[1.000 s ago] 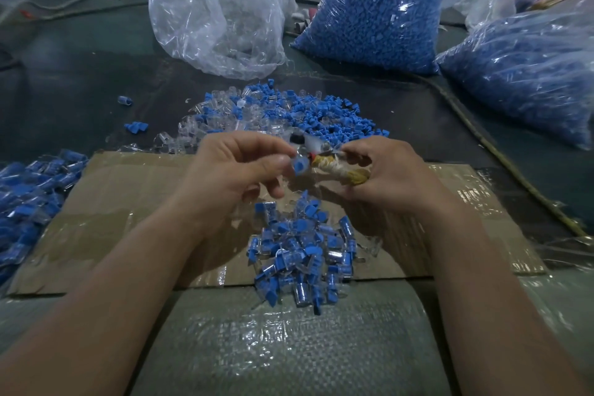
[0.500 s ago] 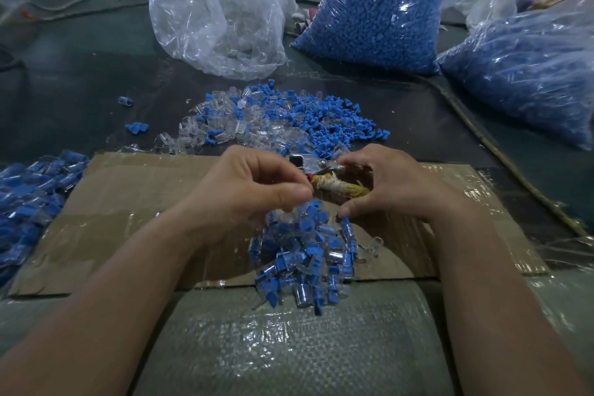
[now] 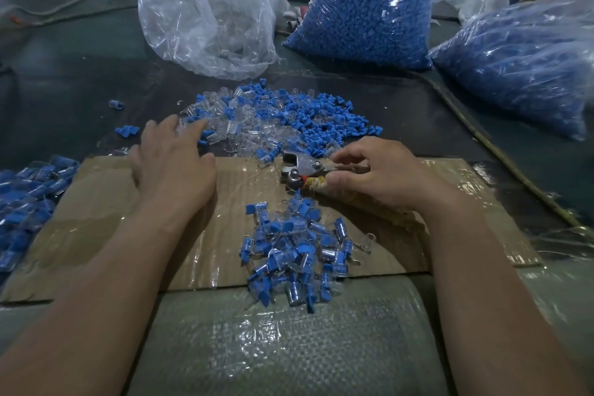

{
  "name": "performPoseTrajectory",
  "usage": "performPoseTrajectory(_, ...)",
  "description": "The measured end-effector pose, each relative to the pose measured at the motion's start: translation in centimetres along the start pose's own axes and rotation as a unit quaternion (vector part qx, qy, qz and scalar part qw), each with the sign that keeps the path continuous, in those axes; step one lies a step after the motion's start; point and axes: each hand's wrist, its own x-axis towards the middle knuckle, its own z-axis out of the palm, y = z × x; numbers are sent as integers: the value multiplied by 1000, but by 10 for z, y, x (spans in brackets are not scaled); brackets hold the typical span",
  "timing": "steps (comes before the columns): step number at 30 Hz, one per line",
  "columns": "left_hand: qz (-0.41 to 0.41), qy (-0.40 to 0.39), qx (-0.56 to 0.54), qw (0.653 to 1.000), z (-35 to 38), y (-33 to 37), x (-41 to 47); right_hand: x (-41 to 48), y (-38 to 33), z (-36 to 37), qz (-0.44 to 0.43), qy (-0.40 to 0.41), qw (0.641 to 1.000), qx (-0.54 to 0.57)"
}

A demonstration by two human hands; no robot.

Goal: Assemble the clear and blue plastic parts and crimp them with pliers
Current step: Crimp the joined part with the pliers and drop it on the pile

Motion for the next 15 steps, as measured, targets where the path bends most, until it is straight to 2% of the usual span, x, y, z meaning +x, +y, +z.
performPoseTrajectory(2,-9,-54,34,998,2,-1,1,1,2,0,5,22,1000,-7)
performPoseTrajectory(4,17,-77,38,996,2,-1,1,2,4,-1,17,46,999,-9)
performPoseTrajectory(9,86,-43,22,995,1,3,-4,4,8,-2,29,125,991,-32)
performPoseTrajectory(15,107,-5,-18,994,3,0,0,2,12,-4,75,202,976,1)
